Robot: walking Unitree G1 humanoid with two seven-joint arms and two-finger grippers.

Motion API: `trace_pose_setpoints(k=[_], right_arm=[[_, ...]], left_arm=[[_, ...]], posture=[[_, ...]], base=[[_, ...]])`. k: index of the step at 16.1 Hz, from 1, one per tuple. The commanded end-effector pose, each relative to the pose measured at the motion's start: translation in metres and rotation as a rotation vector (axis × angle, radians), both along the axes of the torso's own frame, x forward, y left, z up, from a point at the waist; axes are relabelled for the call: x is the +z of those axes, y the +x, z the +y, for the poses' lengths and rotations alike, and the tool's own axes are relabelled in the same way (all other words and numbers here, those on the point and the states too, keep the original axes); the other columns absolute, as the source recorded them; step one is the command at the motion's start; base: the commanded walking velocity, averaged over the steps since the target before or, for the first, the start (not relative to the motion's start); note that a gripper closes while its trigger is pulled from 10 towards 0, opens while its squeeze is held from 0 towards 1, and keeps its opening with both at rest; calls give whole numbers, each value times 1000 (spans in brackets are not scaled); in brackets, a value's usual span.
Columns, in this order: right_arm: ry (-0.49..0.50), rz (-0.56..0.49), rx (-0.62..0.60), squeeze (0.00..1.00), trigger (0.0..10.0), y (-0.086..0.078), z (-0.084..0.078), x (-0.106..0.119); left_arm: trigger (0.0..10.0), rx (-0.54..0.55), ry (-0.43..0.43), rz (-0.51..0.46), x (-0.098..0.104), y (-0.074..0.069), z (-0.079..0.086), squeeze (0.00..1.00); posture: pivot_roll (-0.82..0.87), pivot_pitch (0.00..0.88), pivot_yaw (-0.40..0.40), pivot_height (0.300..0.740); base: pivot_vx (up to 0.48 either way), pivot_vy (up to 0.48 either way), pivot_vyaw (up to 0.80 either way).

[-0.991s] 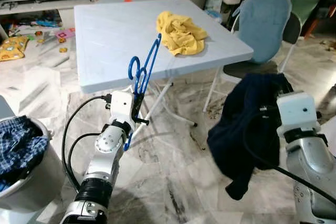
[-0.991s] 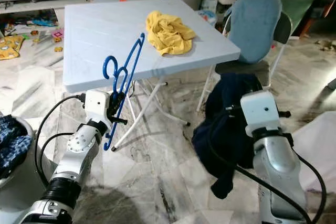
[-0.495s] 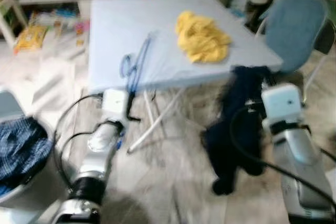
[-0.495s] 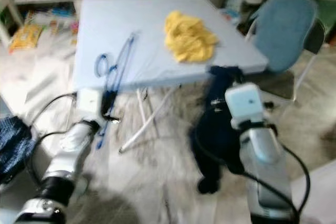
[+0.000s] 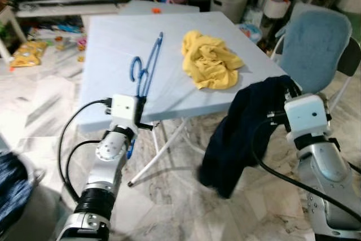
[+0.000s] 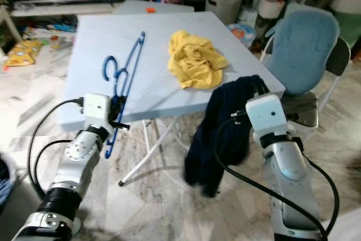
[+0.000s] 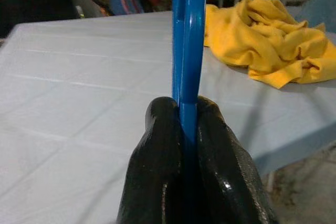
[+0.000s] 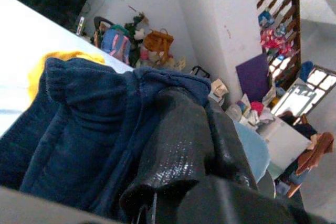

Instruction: Hang hanger

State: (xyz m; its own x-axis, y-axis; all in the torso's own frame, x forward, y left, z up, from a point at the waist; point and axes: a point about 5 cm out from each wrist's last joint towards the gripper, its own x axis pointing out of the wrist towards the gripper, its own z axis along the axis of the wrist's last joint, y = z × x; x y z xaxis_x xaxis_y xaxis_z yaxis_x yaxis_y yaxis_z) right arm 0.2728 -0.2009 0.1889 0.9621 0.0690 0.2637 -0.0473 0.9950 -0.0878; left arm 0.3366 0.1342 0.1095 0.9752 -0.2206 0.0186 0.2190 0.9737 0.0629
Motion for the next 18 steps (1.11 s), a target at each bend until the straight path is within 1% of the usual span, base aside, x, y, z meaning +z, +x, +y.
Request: trace_pose_setpoints(k=[1, 4, 7, 10, 14, 18], right_arm=[[-14, -46, -11, 0, 10000, 0, -4, 11], [-7, -51, -10, 0, 10000, 2, -4, 12], [-11, -51, 5, 0, 10000, 3, -2, 12], [-9, -53, 13, 0, 10000, 6, -1, 14], [10, -62, 6, 0, 10000, 9, -1, 16], [19, -70, 16, 0, 10000, 13, 3, 19]], left_arm=[[10000, -30, -8, -13, 5, 2, -12, 0], [10000, -16, -3, -21, 7, 3, -11, 0], [10000, 37, 24, -25, 6, 4, -7, 0], [10000, 46, 31, -21, 6, 5, -7, 0], [10000, 47, 35, -10, 5, 7, -7, 0], [10000, 28, 30, -2, 3, 6, -11, 0]], posture=[[78, 0, -51, 740], [83, 0, -54, 740], [87, 0, -59, 740], [91, 0, -61, 740], [94, 0, -62, 740], [94, 0, -60, 740]], base=[[458, 0, 800], [450, 0, 792], [414, 0, 719], [81, 0, 531], [0, 0, 0], [0, 0, 0]])
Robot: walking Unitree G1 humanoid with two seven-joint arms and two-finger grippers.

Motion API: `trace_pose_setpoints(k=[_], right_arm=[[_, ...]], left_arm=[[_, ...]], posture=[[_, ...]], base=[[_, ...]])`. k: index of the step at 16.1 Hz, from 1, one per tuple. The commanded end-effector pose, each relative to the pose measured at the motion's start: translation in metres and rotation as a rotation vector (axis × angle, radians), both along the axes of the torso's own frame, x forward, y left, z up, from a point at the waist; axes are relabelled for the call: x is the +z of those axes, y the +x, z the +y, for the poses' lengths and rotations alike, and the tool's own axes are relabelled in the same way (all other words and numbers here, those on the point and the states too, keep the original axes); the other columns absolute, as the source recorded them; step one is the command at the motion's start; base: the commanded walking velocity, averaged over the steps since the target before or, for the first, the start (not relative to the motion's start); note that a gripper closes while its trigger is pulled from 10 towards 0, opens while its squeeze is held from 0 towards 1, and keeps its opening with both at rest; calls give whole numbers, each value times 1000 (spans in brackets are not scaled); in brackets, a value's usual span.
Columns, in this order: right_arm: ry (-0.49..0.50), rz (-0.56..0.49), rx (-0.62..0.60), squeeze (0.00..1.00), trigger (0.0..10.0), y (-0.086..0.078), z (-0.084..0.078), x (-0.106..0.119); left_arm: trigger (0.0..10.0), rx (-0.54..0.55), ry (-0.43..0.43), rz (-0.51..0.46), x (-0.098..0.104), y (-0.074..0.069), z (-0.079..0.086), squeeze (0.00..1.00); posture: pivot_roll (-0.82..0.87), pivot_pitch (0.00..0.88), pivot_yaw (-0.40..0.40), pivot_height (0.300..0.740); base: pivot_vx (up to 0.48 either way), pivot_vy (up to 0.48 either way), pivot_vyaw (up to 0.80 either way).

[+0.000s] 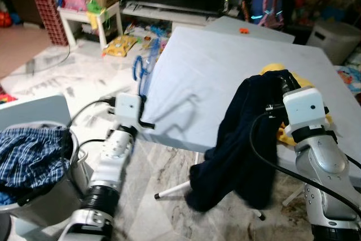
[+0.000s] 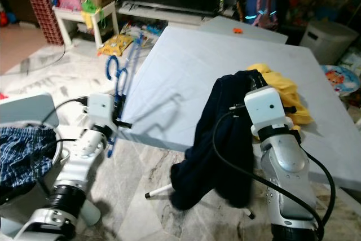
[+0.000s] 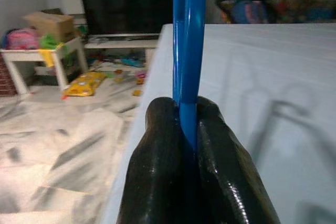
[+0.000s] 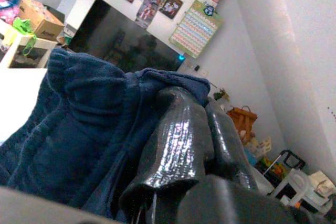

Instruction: Hang hanger

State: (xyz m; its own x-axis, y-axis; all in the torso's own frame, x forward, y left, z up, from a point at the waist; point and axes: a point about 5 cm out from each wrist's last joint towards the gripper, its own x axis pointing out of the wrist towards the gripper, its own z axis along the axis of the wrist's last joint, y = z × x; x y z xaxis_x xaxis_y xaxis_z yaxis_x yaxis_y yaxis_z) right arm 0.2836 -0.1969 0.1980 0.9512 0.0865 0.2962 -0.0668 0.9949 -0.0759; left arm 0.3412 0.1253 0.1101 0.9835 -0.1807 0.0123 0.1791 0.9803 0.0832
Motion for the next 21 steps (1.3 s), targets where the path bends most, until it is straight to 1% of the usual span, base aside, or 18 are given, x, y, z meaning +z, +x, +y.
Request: trace_pose_setpoints(k=[1, 3, 6, 7, 8, 9, 10, 11, 12, 14, 15, 16, 17, 18, 19, 20, 21], right_arm=[[5, -37, -6, 0, 10000, 2, -1, 9], [8, -35, -6, 0, 10000, 2, -1, 9], [18, -33, -5, 0, 10000, 3, 0, 10], [49, -46, 12, 0, 10000, 9, 3, 16], [48, -62, 34, 0, 10000, 16, 6, 22], [37, -92, 72, 0, 10000, 27, 13, 35], [40, -156, 135, 0, 10000, 54, 24, 66], [39, -175, 159, 0, 10000, 70, 29, 84], [34, -188, 177, 0, 10000, 83, 33, 98], [60, -198, 193, 0, 10000, 107, 38, 126], [66, -194, 166, 0, 10000, 114, 37, 135], [54, -202, 80, 0, 10000, 120, 29, 148], [43, -236, -6, 0, 10000, 122, 19, 163], [53, -340, -126, 0, 10000, 116, 3, 185], [49, -415, -209, 0, 10000, 109, -11, 202], [48, -440, -241, 0, 10000, 107, -18, 209], [34, -449, -249, 0, 10000, 106, -21, 209]], left_arm=[[10000, -13, 7, -2, 3, 2, -2, 0], [10000, -27, -6, 6, 2, 1, -3, 0], [10000, -32, -2, 8, 1, 1, -4, 0], [10000, -35, -3, 10, 0, 1, -5, 0], [10000, -37, -3, 10, 0, 0, -6, 0], [10000, -38, -4, 11, 0, 0, -7, 0], [10000, -33, -9, 9, 0, 0, -10, 0], [10000, -28, -13, 5, 0, 0, -11, 0], [10000, -22, -19, 2, 1, -1, -11, 0], [10000, -4, -26, 0, -1, -4, -9, 0], [10000, 5, -29, -1, -1, -5, -8, 0], [10000, 15, -32, -3, -2, -6, -7, 0], [10000, 22, -33, -6, -2, -7, -6, 0], [10000, 27, -33, -10, -1, -8, -6, 0], [10000, 30, -32, -11, -1, -8, -6, 0], [10000, 32, -32, -11, -1, -8, -6, 0], [10000, 30, -32, -11, -1, -8, -7, 0]], posture=[[92, 0, -59, 740], [90, 0, -61, 740], [87, 0, -60, 740], [86, 0, -60, 740], [84, 0, -64, 740], [84, 0, -69, 740], [89, 0, -80, 740], [97, 0, -91, 740], [110, 0, -107, 740], [129, 0, -129, 740], [140, 0, -143, 740], [148, 0, -151, 740], [153, 0, -155, 740], [155, 0, -159, 740], [154, 0, -160, 740], [152, 0, -158, 740], [149, 0, -156, 740]], base=[[0, 0, 0], [0, 0, 0], [0, 0, 0], [0, 0, 0], [0, 0, 0], [0, 0, 0], [0, 0, 0], [0, 0, 0], [0, 0, 0], [0, 0, 0], [0, 0, 0], [0, 0, 0], [0, 0, 0], [0, 0, 0], [0, 0, 0], [0, 0, 0], [0, 0, 0]])
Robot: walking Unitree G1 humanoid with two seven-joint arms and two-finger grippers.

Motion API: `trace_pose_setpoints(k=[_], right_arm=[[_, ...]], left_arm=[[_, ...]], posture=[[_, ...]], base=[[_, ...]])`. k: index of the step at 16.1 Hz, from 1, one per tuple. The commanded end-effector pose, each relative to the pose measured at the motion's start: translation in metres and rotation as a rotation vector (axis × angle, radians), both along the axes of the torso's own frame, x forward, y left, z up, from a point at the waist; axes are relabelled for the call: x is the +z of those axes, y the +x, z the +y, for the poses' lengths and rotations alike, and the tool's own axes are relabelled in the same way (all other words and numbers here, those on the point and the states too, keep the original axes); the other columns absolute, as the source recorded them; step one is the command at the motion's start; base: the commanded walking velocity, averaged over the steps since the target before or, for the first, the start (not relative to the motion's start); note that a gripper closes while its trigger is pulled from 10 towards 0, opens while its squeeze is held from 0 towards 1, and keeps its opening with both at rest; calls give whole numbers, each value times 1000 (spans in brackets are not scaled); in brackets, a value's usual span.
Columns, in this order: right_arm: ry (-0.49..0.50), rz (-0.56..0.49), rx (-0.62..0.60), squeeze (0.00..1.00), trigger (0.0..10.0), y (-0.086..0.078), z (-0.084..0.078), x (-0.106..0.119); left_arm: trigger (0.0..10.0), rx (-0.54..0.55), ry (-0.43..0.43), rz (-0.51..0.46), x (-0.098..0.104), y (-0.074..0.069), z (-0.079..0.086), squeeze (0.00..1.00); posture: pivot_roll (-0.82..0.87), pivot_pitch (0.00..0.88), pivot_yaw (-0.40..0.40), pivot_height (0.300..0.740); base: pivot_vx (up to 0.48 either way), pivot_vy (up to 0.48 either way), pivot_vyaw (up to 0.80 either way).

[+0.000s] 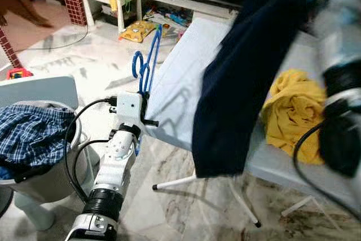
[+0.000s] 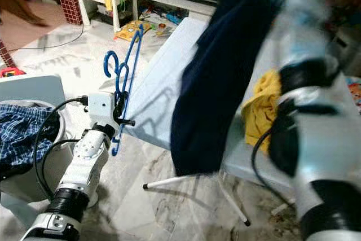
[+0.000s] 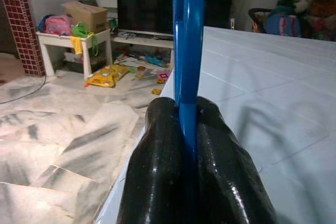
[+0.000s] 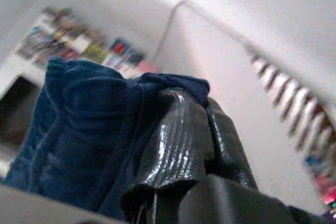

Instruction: Hang hanger

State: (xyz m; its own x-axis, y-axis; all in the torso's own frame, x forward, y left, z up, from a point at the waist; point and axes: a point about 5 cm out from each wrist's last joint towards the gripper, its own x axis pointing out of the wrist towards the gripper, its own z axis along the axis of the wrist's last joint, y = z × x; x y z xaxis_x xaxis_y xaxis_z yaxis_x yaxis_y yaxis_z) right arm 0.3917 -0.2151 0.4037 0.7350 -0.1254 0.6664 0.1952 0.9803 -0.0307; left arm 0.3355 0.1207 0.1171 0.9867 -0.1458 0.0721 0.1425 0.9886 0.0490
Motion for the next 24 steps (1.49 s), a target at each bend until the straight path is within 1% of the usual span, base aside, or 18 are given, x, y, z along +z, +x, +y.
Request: trace_pose_setpoints(k=[1, 2, 3, 5, 6, 7, 8, 9, 11, 12, 14, 15, 16, 19, 21, 22, 23, 24], right_arm=[[-8, 6, -35, 0, 10000, 0, -6, -5], [-48, 50, -88, 0, 10000, 3, -12, -21], [-121, 113, -208, 0, 10000, 4, -25, -43], [-85, 223, -306, 0, 10000, 0, -54, -81], [-65, 263, -319, 396, 10000, -3, -63, -96], [-71, 353, -285, 1000, 10000, -5, -70, -121], [-90, 461, -185, 1000, 10000, -8, -68, -153], [-141, 552, -75, 1000, 10000, -11, -60, -175], [-243, 603, 16, 1000, 10000, -23, -50, -194], [-277, 622, 90, 1000, 10000, -31, -42, -202], [-241, 638, 186, 1000, 10000, -47, -36, -211], [-228, 646, 262, 1000, 10000, -60, -31, -218], [-223, 659, 302, 1000, 10000, -66, -27, -221], [-225, 716, 412, 1000, 10000, -91, -21, -232], [-233, 745, 514, 1000, 10000, -105, -14, -235], [-251, 777, 589, 1000, 10000, -114, -8, -237], [-256, 793, 621, 1000, 10000, -118, -5, -239], [-273, 837, 693, 1000, 10000, -125, 2, -244]], left_arm=[[10000, -8, 10, 44, -8, -3, -4, 0], [10000, -18, 9, 44, -8, -2, -7, 0], [10000, -27, 8, 44, -7, -2, -9, 0], [10000, -39, 7, 48, -8, -2, -11, 0], [10000, -43, 7, 50, -8, -2, -11, 0], [10000, -52, 9, 52, -8, -2, -12, 0], [10000, -59, 9, 53, -8, -1, -13, 0], [10000, -64, 10, 54, -8, -1, -14, 0], [10000, -75, 11, 61, -9, -1, -14, 0], [10000, -84, 13, 65, -10, -2, -15, 0], [10000, -104, 16, 67, -9, -1, -17, 0], [10000, -118, 21, 59, -7, 0, -19, 0], [10000, -120, 21, 59, -7, 0, -18, 0], [10000, -121, 24, 65, -8, 1, -16, 0], [10000, -125, 24, 69, -8, 1, -16, 0], [10000, -129, 23, 70, -9, 1, -17, 0], [10000, -131, 23, 70, -9, 1, -17, 0], [10000, -133, 22, 71, -8, 1, -18, 0]], posture=[[139, 0, -148, 740], [135, 0, -142, 740], [130, 0, -133, 740], [121, 0, -123, 740], [116, 0, -117, 740], [112, 0, -111, 740], [106, 0, -104, 740], [102, 0, -99, 740], [91, 0, -87, 740], [86, 0, -82, 740], [81, 0, -68, 740], [81, 0, -65, 740], [81, 0, -64, 740], [77, 0, -60, 740], [76, 0, -60, 740], [76, 0, -60, 740], [76, 0, -61, 740], [79, 0, -63, 740]], base=[[0, 0, 0], [0, 0, 0], [0, 0, 0], [0, 0, 0], [0, 0, 0], [0, 0, 0], [0, 0, 0], [0, 0, 0], [0, 0, 0], [0, 0, 0], [0, 0, 0], [0, 0, 0], [0, 0, 0], [0, 0, 0], [0, 0, 0], [0, 0, 0], [0, 0, 0], [0, 0, 0]])
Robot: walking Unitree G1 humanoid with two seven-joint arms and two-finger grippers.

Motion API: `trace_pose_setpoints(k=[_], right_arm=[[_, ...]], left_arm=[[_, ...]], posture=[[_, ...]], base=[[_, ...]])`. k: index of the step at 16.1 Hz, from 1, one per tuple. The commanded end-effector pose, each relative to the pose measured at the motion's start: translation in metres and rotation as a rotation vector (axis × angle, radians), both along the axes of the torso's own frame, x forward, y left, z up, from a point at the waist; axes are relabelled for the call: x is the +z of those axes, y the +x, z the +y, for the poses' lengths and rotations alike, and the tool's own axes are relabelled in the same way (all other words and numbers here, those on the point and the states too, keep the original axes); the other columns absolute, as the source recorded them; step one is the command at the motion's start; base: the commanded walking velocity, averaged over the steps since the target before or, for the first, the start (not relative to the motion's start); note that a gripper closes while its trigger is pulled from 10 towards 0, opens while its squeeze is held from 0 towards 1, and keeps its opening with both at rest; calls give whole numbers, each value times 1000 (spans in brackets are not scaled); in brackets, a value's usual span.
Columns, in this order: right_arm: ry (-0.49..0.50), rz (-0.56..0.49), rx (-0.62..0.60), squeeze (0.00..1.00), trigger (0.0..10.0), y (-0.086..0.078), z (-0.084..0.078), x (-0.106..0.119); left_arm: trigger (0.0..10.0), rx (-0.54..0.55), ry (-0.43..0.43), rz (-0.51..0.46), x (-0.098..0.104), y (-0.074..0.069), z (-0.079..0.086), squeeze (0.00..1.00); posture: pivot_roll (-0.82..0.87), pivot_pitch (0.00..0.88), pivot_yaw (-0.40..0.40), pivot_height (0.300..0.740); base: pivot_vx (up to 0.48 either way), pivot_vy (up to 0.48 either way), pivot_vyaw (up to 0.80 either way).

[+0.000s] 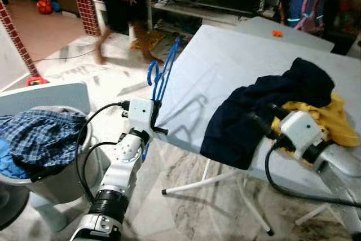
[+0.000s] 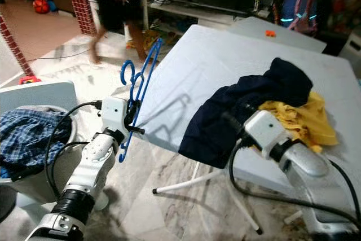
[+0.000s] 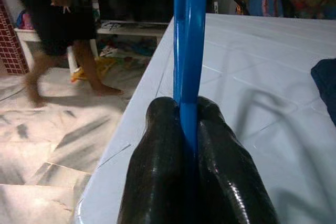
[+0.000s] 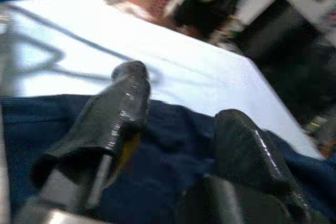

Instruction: Hang hanger

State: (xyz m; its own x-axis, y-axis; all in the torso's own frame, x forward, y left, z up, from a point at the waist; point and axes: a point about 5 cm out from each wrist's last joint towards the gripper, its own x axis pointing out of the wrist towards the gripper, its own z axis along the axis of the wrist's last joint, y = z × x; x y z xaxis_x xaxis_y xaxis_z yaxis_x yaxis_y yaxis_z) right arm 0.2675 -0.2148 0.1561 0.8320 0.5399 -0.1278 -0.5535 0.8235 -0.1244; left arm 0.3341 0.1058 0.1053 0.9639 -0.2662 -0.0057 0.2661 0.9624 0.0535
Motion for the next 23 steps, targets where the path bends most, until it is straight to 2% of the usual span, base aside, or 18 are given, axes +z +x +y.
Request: trace_pose_setpoints(k=[1, 5, 6, 8, 10, 13, 15, 17, 18, 19, 20, 21, 22, 23], right_arm=[[-7, 38, 53, 1000, 10000, -5, 6, 0], [-49, 148, 103, 1000, 10000, -16, 18, -18], [-67, 153, 83, 1000, 10000, -15, 21, -22], [-103, 127, -44, 1000, 10000, -4, 30, -29], [-101, 132, -63, 1000, 10000, -3, 37, -30], [-163, 154, -79, 1000, 10000, -6, 50, -38], [-190, 178, -86, 1000, 10000, -9, 52, -44], [-232, 201, -156, 1000, 10000, -6, 49, -52], [-249, 204, -178, 922, 10000, -5, 48, -54], [-275, 208, -194, 780, 10000, -4, 47, -58], [-328, 203, -200, 71, 10000, -4, 46, -62], [-345, 205, -217, 0, 7725, -3, 46, -65], [-382, 203, -250, 0, 0, -1, 45, -71], [-417, 196, -255, 0, 0, -1, 44, -73]], left_arm=[[10000, -10, 1, -5, 4, 2, -2, 0], [10000, -5, 1, -5, 4, 3, -1, 0], [10000, -4, 1, -5, 4, 3, 0, 0], [10000, -5, 1, -5, 4, 3, 0, 0], [10000, -7, 0, -5, 4, 2, -1, 0], [10000, -8, 0, 1, 2, 1, -1, 0], [10000, -7, -1, 4, 2, 1, -1, 0], [10000, -5, -3, 7, 1, 0, -1, 0], [10000, -6, -3, 7, 1, 0, -1, 0], [10000, -5, -3, 8, 1, 0, -1, 0], [10000, -5, -3, 8, 1, 0, -1, 0], [10000, -4, -3, 8, 1, 0, -1, 0], [10000, -3, -3, 8, 1, 0, -1, 0], [10000, -3, -4, 7, 1, 0, -1, 0]], posture=[[81, 0, -64, 740], [89, 0, -67, 740], [89, 0, -66, 740], [88, 0, -65, 740], [85, 0, -64, 740], [80, 0, -63, 740], [78, 0, -68, 740], [78, 0, -68, 740], [79, 0, -69, 740], [81, 0, -70, 740], [82, 0, -71, 740], [82, 0, -72, 740], [83, 0, -73, 740], [84, 0, -74, 740]], base=[[0, 0, 0], [0, 0, 0], [0, 0, 0], [0, 0, 0], [0, 0, 0], [0, 0, 0], [0, 0, 0], [0, 0, 0], [0, 0, 0], [0, 0, 0], [0, 0, 0], [0, 0, 0], [0, 0, 0], [0, 0, 0]])
